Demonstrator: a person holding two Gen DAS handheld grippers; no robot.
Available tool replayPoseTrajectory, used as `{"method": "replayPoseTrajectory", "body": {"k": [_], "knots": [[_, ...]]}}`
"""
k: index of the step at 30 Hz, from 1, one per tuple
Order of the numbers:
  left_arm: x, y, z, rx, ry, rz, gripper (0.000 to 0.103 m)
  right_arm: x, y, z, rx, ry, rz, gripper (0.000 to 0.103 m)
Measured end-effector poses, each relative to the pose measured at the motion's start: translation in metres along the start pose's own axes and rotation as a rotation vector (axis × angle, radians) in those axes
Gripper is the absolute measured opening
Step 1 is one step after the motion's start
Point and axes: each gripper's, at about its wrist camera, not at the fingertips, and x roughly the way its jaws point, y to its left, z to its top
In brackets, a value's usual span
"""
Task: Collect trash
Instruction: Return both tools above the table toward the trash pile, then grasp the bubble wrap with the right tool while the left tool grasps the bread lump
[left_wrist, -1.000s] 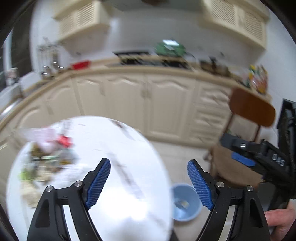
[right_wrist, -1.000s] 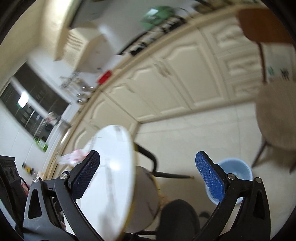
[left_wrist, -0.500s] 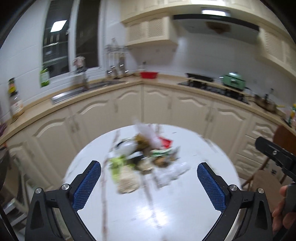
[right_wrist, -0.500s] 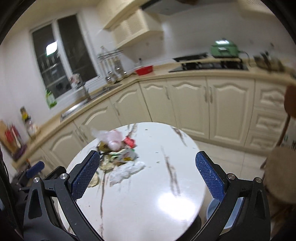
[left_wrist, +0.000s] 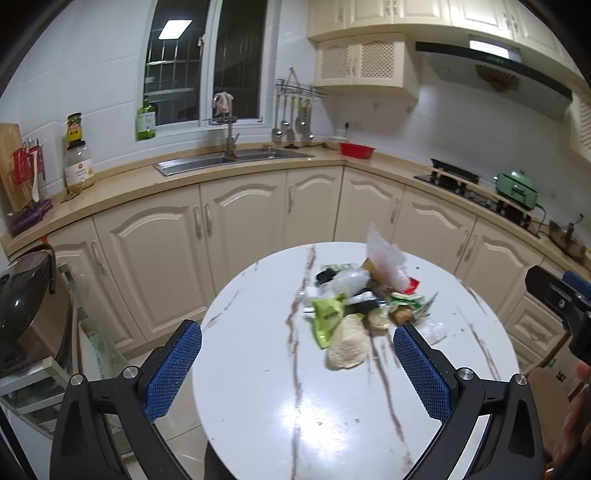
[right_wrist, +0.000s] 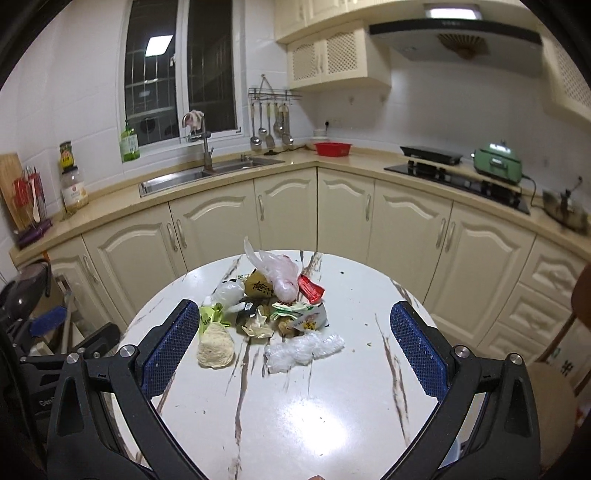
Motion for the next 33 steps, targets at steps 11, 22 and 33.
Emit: {"method": "replayPoseTrajectory", "body": {"k": [11, 22, 33], "knots": [[0.037, 0.033, 0.023, -0.022, 0.077, -0.018, 0.102, 0.044, -0.011, -0.007, -0.012, 0.106, -0.015, 0.103], [0.122, 0.015, 0.029, 0.035, 0.193, -0.056, 0.102, 0.115, -0.046, -0.042, 0.018, 0.304, -0.027, 0.103], [0.211, 0.006, 0.039, 0.061, 0.299, -0.075, 0.102, 0.164, -0.056, -0.060, 0.073, 0.410, 0.018, 0.102]]}}
